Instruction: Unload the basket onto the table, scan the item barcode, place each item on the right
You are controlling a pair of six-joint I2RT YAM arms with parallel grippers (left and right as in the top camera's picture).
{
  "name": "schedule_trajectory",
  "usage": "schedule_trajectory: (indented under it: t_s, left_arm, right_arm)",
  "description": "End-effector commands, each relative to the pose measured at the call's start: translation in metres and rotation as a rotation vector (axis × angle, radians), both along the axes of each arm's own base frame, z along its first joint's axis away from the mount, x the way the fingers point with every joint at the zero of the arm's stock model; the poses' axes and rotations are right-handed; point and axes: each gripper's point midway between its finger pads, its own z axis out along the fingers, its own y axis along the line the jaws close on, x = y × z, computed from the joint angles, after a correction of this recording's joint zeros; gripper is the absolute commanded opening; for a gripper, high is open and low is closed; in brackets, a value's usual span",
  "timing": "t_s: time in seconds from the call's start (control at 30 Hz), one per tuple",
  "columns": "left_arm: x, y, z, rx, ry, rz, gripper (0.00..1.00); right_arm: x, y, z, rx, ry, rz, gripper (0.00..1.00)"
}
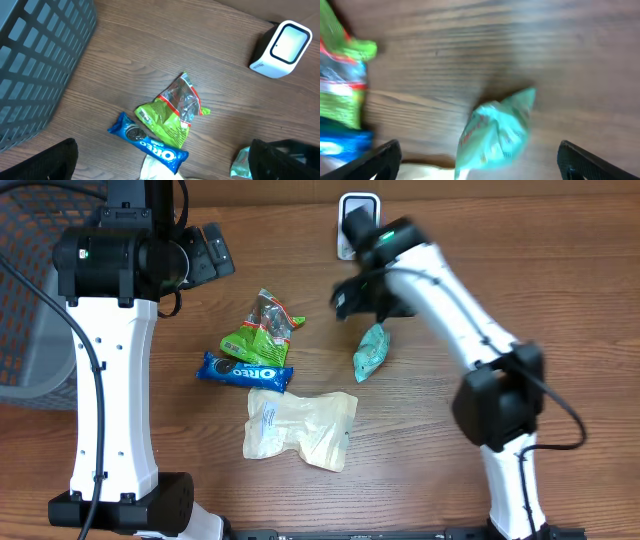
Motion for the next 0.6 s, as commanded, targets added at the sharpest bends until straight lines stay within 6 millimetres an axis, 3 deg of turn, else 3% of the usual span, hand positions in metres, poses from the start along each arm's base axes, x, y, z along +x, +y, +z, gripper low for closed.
schedule_trajectory:
  t_s: [0.0, 0.2, 0.37, 0.57]
  left_arm:
    - [0.005, -0.001, 0.000, -0.012, -0.013, 0.010, 1.00]
    - [0.010, -0.001, 0.004, -0.014, -0.037, 0.010, 1.00]
    - [0.010, -0.001, 0.004, -0.013, -0.037, 0.010, 1.00]
    - [0.013, 0.000, 0.006, -0.009, -0.054, 0.009, 1.00]
  right_arm:
    - [0.004, -0.012, 0.041, 0.250, 0.080, -0.230, 0.97]
    - [-0.020, -0.019, 0.014, 0.397, 0.307, -0.284, 0.95]
    - [-0.040, -0.005, -0.010, 0.431, 0.400, -0.276, 0.88]
    - [-0.055, 0.016, -0.025, 0.385, 0.423, -0.275, 0.88]
